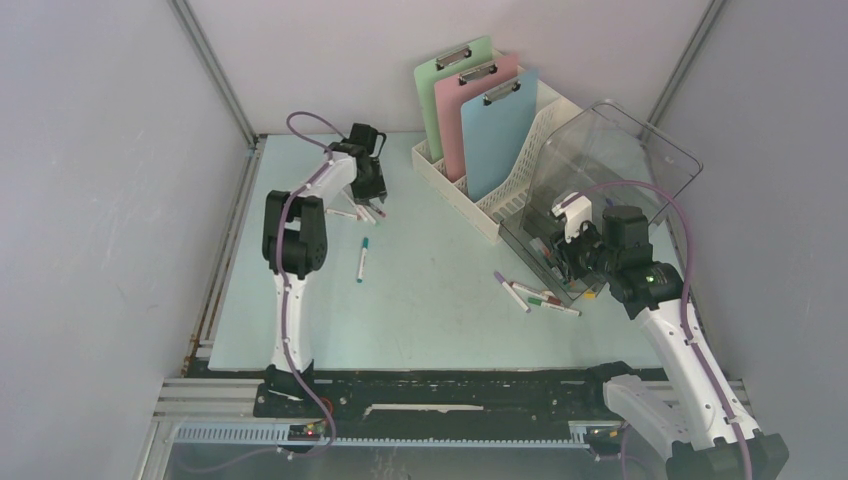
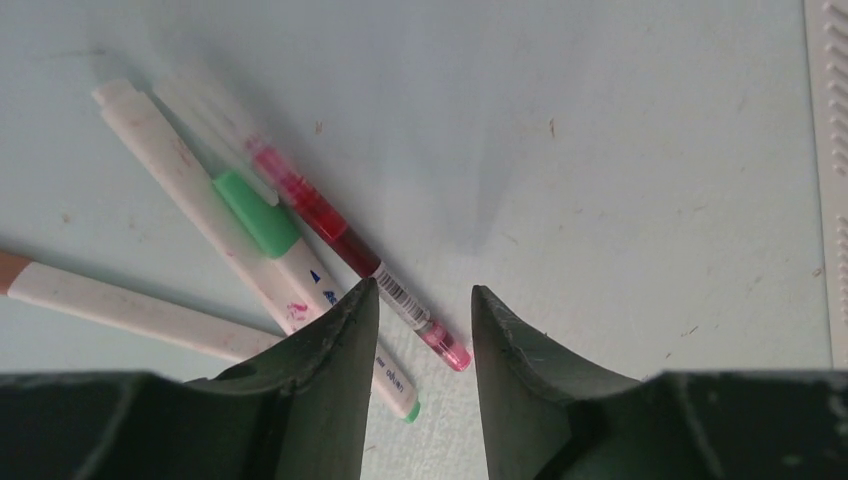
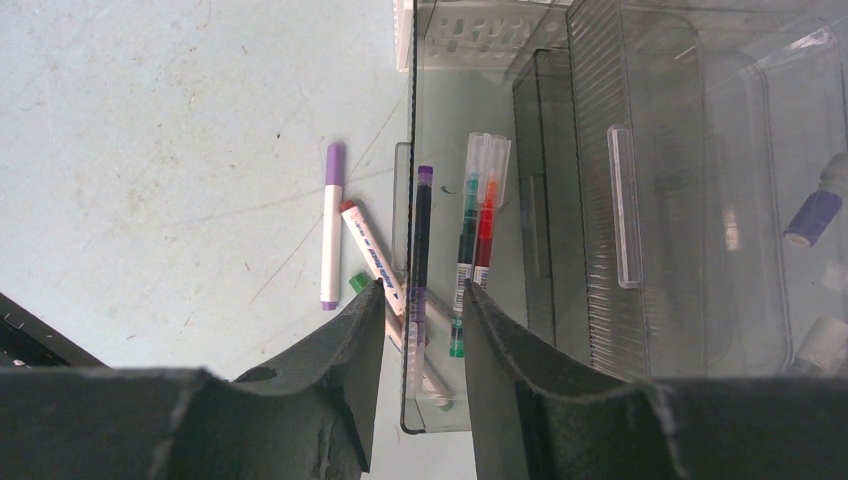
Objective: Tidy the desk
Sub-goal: Pick up the stationery from the center of the board, then place the stationery in the drawer.
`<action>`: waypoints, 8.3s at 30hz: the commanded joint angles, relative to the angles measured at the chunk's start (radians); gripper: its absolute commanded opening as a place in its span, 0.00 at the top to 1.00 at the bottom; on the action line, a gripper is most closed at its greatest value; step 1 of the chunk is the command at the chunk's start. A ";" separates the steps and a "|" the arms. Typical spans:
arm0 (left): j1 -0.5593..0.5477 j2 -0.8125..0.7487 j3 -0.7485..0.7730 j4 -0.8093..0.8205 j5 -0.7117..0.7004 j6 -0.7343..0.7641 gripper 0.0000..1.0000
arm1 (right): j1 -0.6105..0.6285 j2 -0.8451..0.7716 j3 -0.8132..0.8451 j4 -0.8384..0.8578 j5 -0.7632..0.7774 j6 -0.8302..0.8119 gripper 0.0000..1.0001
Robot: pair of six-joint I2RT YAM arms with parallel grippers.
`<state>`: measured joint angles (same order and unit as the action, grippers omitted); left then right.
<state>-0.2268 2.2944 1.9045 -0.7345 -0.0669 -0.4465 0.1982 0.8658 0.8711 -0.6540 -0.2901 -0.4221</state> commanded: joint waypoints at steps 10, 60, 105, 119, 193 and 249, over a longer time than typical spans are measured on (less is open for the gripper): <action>-0.002 0.074 0.091 -0.092 0.046 0.012 0.71 | 0.004 -0.011 -0.003 0.020 -0.006 -0.014 0.58; -0.519 -0.987 -1.303 1.222 0.018 0.005 1.00 | 0.057 0.004 0.026 -0.035 -0.294 0.017 0.55; -0.948 -0.807 -1.217 1.609 -0.117 -0.052 1.00 | 0.031 0.032 0.056 0.066 -0.500 0.376 0.45; -0.959 -0.788 -1.196 1.626 -0.094 -0.055 1.00 | 0.036 0.045 0.019 0.126 -0.472 0.440 0.49; -0.959 -1.325 -1.610 1.349 -0.662 0.088 0.00 | -0.088 0.070 -0.003 0.040 0.026 -0.030 0.97; -0.942 -1.371 -1.701 1.440 -0.641 -0.002 0.00 | -0.044 0.108 -0.001 -0.040 -0.212 -0.089 0.50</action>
<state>-1.1767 0.9348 0.2092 0.6556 -0.7078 -0.4271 0.1425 0.9813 0.8711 -0.6811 -0.4610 -0.4931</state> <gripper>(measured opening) 0.996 0.501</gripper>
